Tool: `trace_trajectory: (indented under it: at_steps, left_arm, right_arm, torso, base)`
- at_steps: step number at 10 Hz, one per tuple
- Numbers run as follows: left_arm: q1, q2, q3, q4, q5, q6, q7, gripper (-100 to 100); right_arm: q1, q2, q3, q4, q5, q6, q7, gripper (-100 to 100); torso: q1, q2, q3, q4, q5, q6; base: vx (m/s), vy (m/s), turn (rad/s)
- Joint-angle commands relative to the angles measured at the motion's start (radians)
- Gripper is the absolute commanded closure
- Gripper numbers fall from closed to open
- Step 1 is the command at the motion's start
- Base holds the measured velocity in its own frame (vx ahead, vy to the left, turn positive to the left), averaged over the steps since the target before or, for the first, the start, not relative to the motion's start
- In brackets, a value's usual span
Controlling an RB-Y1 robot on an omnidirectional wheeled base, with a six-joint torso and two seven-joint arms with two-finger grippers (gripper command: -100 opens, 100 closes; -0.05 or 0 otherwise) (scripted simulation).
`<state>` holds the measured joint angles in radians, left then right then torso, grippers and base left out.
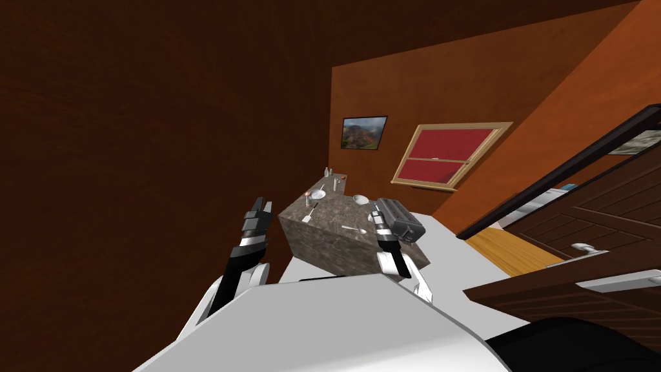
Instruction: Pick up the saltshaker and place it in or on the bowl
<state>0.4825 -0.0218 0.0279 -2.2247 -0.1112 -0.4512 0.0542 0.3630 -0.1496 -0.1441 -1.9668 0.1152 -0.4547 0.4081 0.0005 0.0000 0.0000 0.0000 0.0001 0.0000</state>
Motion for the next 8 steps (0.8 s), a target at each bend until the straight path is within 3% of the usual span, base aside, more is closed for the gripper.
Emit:
trace_trajectory:
  at_steps: [1, 4, 5, 6, 8]
  left_arm:
    - [0.000, 0.000, 0.000, 0.000, 0.000, 0.000, 0.000, 0]
    - [0.000, 0.000, 0.000, 0.000, 0.000, 0.000, 0.000, 0]
    - [0.000, 0.000, 0.000, 0.000, 0.000, 0.000, 0.000, 0]
    - [0.000, 0.000, 0.000, 0.000, 0.000, 0.000, 0.000, 0]
    - [0.000, 0.000, 0.000, 0.000, 0.000, 0.000, 0.000, 0]
  right_arm:
    - [-0.027, -0.003, -0.031, 0.050, 0.015, -0.008, 0.050, -100]
    - [-0.044, -0.004, -0.051, 0.091, 0.026, -0.012, 0.108, -100]
    - [-0.062, -0.005, -0.072, 0.128, 0.036, -0.015, 0.147, -100]
    - [-0.062, -0.005, -0.072, 0.128, 0.036, -0.015, 0.151, -100]
    - [-0.099, -0.006, -0.115, 0.195, 0.059, -0.023, 0.217, -100]
  torso:
    - [0.000, 0.000, 0.000, 0.000, 0.000, 0.000]
    - [0.000, 0.000, 0.000, 0.000, 0.000, 0.000]
    - [0.000, 0.000, 0.000, 0.000, 0.000, 0.000]
    - [0.000, 0.000, 0.000, 0.000, 0.000, 0.000]
    - [0.000, 0.000, 0.000, 0.000, 0.000, 0.000]
  base:
    - [-0.004, 0.013, 0.041]
    - [-0.001, 0.009, 0.018]
    - [-0.003, 0.010, 0.032]
    - [-0.001, 0.008, 0.015]
    - [-0.003, 0.011, 0.038]
